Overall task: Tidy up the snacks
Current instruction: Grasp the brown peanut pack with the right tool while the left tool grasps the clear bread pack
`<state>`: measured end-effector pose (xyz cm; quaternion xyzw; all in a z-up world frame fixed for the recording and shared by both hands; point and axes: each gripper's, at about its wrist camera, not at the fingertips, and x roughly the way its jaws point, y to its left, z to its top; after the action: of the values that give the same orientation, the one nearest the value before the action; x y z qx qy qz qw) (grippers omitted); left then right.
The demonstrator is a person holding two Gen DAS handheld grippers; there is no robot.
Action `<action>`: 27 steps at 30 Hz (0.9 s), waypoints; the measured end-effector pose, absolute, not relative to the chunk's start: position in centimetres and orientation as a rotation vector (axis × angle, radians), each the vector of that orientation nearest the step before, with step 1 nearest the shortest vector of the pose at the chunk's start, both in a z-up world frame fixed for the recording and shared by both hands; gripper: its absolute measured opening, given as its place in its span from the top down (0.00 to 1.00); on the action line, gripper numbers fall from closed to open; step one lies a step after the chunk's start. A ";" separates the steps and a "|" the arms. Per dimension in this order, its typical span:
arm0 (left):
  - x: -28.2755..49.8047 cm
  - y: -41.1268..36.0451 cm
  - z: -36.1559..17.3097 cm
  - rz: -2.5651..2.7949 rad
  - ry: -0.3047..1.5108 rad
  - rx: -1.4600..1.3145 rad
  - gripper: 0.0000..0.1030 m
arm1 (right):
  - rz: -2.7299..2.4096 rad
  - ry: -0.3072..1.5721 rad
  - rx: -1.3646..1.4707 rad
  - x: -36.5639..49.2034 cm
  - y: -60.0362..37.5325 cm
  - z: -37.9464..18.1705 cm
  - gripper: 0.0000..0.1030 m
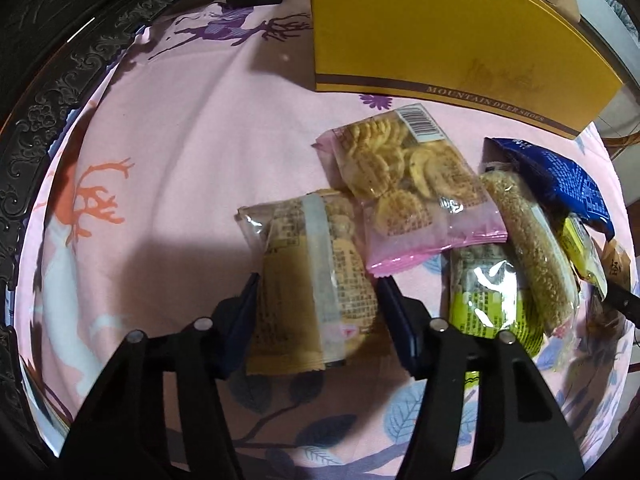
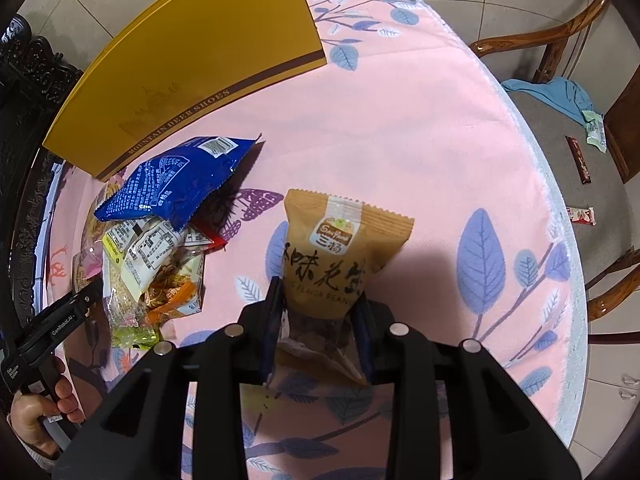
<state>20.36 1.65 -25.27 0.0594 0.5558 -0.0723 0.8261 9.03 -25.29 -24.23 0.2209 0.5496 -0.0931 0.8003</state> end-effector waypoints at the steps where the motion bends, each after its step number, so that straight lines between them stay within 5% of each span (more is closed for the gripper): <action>1: 20.4 1.7 -25.2 -0.153 1.180 0.122 0.45 | -0.199 1.179 0.472 9.1 -25.3 -24.3 0.68; 27: 17.3 3.7 -20.9 -0.195 1.104 0.021 0.66 | -0.207 1.120 0.487 6.5 -26.0 -21.9 0.70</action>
<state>17.25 3.72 -20.93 0.0098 0.5233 -0.0924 0.8471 6.55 -25.97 -21.89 0.2284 0.5249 -0.0968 0.8142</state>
